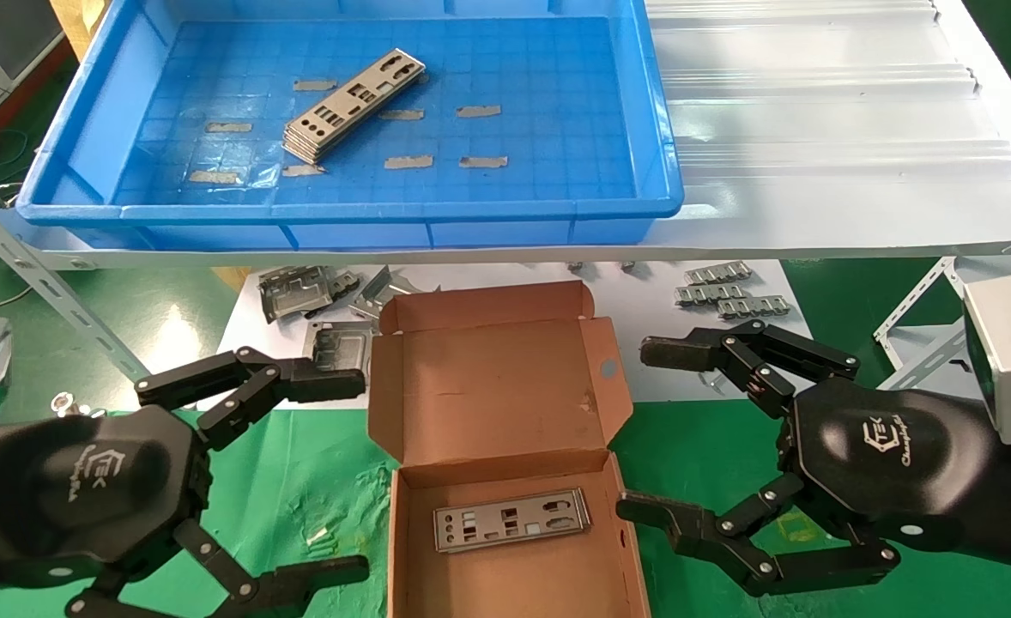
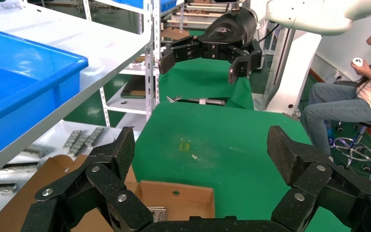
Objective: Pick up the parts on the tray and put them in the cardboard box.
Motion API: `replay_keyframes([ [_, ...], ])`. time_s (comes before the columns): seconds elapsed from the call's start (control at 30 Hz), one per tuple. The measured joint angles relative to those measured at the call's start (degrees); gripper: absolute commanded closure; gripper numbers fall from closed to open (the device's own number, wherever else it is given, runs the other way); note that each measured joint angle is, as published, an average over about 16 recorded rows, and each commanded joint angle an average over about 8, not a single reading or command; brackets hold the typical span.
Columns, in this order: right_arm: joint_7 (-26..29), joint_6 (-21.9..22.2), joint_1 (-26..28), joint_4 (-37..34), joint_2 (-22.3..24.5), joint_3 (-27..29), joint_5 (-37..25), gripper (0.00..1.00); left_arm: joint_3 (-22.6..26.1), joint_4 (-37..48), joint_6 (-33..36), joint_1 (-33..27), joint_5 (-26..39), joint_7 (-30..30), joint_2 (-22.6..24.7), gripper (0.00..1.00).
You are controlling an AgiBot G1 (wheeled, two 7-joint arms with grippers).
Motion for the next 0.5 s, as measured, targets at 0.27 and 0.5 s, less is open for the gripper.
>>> replay_keyframes([
  [0.27,0.0,0.0,0.0,0.0,0.0,0.0,0.0,0.00,0.0,0.0,0.0,0.0,0.0,0.0,0.0,0.00],
  [0.5,0.0,0.0,0.0,0.0,0.0,0.0,0.0,0.00,0.0,0.0,0.0,0.0,0.0,0.0,0.0,0.00],
])
